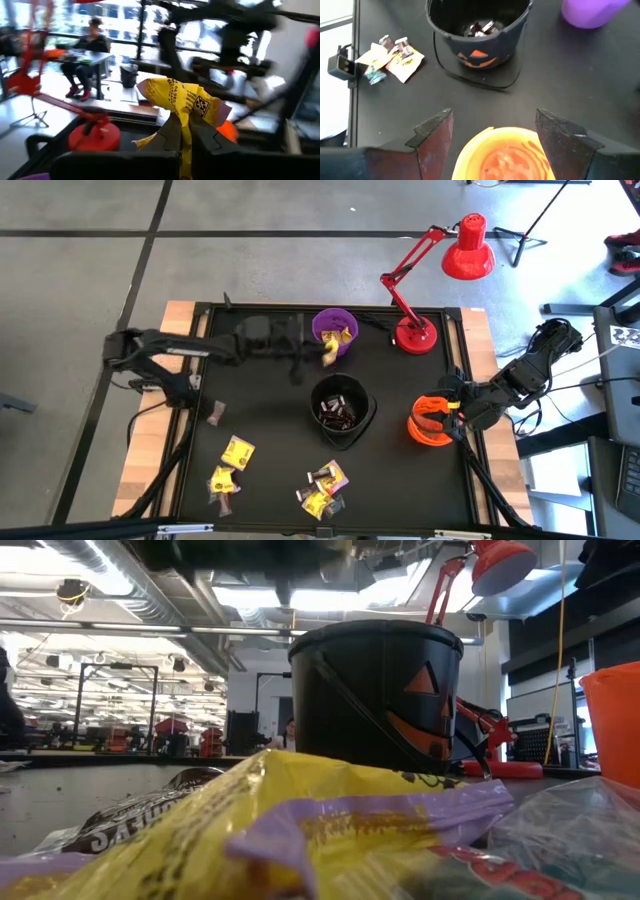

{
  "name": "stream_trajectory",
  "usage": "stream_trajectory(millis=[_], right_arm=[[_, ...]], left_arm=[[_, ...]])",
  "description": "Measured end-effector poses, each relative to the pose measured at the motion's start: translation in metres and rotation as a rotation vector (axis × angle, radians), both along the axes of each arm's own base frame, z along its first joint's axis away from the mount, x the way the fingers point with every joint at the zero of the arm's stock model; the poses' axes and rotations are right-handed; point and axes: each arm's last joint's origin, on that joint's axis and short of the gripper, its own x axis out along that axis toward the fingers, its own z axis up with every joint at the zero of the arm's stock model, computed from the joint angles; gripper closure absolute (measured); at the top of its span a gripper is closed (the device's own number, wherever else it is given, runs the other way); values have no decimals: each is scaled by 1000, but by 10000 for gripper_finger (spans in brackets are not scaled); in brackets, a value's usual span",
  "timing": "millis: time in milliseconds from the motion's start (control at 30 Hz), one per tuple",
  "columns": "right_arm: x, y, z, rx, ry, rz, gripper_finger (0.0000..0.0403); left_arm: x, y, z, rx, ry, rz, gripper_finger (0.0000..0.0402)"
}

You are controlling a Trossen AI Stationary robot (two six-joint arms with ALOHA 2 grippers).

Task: Sort candy
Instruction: Put the yellow candy into the purple bucket, then put the brown chocolate into the black bucket

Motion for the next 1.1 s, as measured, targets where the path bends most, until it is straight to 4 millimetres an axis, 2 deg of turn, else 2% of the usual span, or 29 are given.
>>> stream_trajectory(millis=[200, 433, 567, 800, 900, 1100], right_arm=[[0, -1, 0, -13, -10, -11, 125], [0, -1, 0, -15, -11, -12, 125], [0, -2, 1, -39, -31, -33, 125], [1, -2, 1, -64, -54, -55, 125], [1, -2, 1, -64, -54, -55, 125], [1, -2, 1, -62, -56, -55, 125]], left_arm=[[12, 57, -34, -170, -58, 160, 391], [11, 96, -69, -249, 12, 342, 315], [11, 104, -80, -282, 36, 362, 255], [10, 105, -80, -280, 34, 380, 175], [10, 105, -79, -280, 32, 354, 164], [9, 101, -74, -278, 35, 249, 166]])
